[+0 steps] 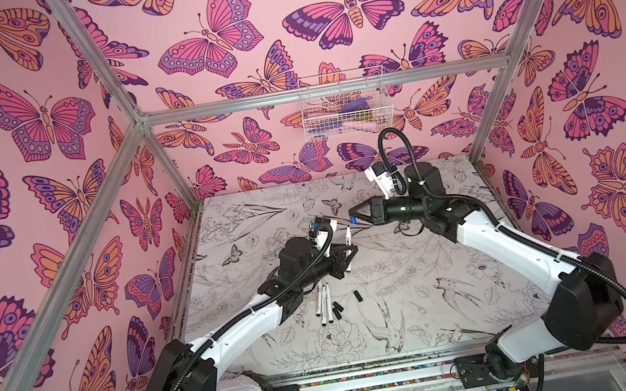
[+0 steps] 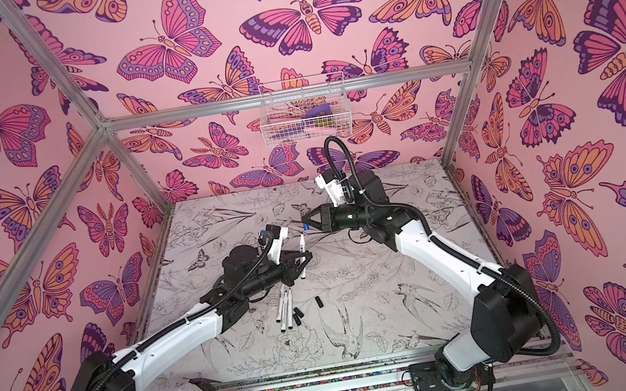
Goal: Insert the pens into the pen caps
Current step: 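Lift the blue cap with the right gripper above the marker tip, then press the blue cap down onto the marker tip held by the left gripper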
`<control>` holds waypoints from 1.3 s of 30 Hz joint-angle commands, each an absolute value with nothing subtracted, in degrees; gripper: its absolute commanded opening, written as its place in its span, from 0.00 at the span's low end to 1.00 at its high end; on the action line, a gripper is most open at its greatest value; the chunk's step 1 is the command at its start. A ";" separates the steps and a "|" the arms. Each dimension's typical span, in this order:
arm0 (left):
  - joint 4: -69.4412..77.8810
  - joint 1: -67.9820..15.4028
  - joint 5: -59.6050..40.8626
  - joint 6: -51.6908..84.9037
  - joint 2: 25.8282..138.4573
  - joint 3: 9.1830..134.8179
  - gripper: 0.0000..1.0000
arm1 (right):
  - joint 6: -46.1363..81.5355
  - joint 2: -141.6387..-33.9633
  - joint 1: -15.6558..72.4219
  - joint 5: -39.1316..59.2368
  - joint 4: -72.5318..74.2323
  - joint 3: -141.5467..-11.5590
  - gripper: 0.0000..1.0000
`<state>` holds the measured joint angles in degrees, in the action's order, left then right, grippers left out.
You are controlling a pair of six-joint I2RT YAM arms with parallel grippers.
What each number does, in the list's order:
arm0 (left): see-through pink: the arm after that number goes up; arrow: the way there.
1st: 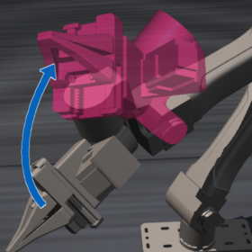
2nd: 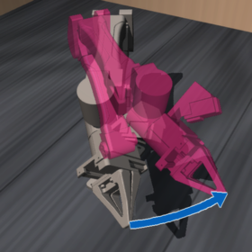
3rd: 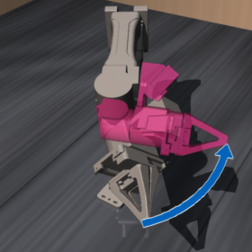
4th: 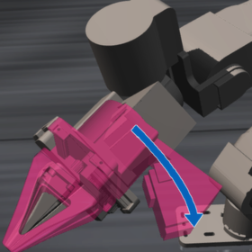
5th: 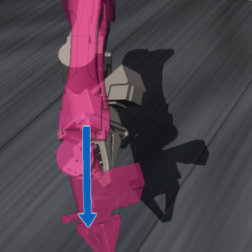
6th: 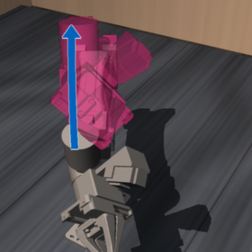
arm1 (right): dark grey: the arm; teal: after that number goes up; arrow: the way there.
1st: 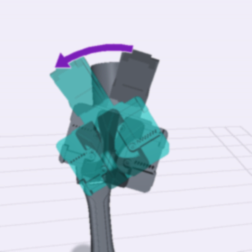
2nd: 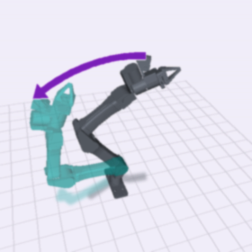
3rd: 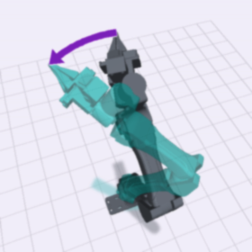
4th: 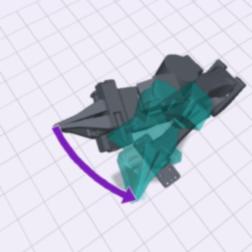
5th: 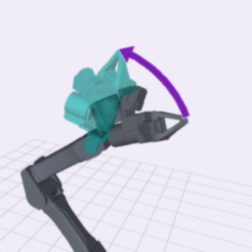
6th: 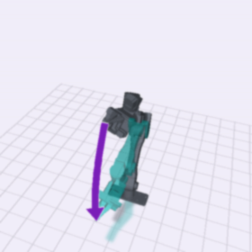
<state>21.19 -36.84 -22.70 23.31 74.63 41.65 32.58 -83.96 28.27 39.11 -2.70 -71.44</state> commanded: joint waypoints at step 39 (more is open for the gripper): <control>27.87 -38.79 -21.03 23.69 74.97 41.14 0.00 | 31.58 -84.26 29.36 39.25 -0.55 -68.57 0.10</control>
<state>24.40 -38.68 -21.80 23.42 75.05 41.41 32.58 -84.75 28.60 38.61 -0.73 -69.45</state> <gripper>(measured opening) 0.148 0.153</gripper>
